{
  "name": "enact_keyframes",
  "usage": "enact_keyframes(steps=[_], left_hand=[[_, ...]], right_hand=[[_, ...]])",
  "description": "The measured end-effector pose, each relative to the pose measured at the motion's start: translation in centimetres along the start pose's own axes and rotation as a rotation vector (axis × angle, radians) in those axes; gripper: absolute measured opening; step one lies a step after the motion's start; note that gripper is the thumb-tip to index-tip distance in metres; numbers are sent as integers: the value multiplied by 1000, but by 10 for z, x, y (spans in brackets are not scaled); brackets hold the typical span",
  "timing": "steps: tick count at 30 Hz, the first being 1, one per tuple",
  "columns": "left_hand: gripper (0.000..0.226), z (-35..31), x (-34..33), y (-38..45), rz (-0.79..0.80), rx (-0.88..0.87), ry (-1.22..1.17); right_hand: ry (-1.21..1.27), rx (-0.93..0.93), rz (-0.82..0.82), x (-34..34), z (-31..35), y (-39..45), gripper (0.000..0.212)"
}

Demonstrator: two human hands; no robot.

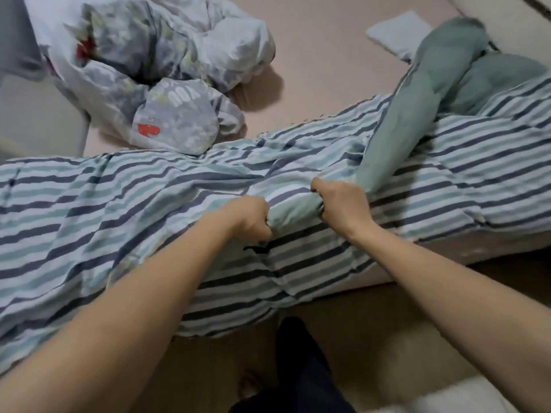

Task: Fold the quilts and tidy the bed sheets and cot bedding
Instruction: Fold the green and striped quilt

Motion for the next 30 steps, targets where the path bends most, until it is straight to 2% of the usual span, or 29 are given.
enact_keyframes(steps=[1,2,4,5,6,7,9,11,13,14,17,19,21,23,25,26,27,30], left_hand=[[21,2,-21,-15,57,-28,-46],[21,3,-39,-21,143,-49,-80],[19,8,-84,-40,395,-64,-75],[26,13,-102,-44,457,-50,-53],[31,19,-111,-42,425,-31,-48],[33,30,-115,-40,332,2,-69],[31,50,-109,-35,102,115,-138],[23,84,-111,-41,-48,243,-188],[21,116,-124,-57,-132,307,-189],[27,133,-137,-68,-152,317,-158],[71,160,-180,-95,-148,342,6],[83,171,-207,-101,-172,391,97],[69,169,-212,-92,-261,375,116],[54,171,-207,-81,-347,341,55],[37,178,-206,-82,-329,347,-3],[30,179,-210,-89,-270,346,-7],[26,180,-217,-96,-168,323,-11],[15,192,-243,-122,262,266,-166]], right_hand=[[-17,4,81,-7,12,-26,29],[-48,16,249,-19,16,-44,31],[-49,3,710,-47,29,-81,33],[-15,-48,862,-56,35,-94,31],[10,-95,882,-58,40,-98,28],[22,-97,816,-58,49,-97,26],[52,-25,571,-56,66,-83,32],[137,113,442,-62,96,-64,44],[167,245,442,-72,129,-50,50],[157,294,468,-84,151,-43,53],[134,280,577,-116,198,-37,70],[151,239,559,-135,219,-35,62],[225,232,447,-138,224,-30,44],[289,300,266,-131,234,-20,25],[293,376,95,-125,246,-21,14],[257,401,107,-125,251,-29,13],[202,423,237,-129,253,-41,16],[26,469,854,-148,256,-63,25]])
Point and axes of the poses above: each hand's wrist, its own y-axis towards the middle knuckle, its own x-axis out of the back of the hand, z = x × y, the point moved 3 cm from there along y, towards the middle knuckle, and after that the axes turned 14 degrees about x, right-handed, at the moved point
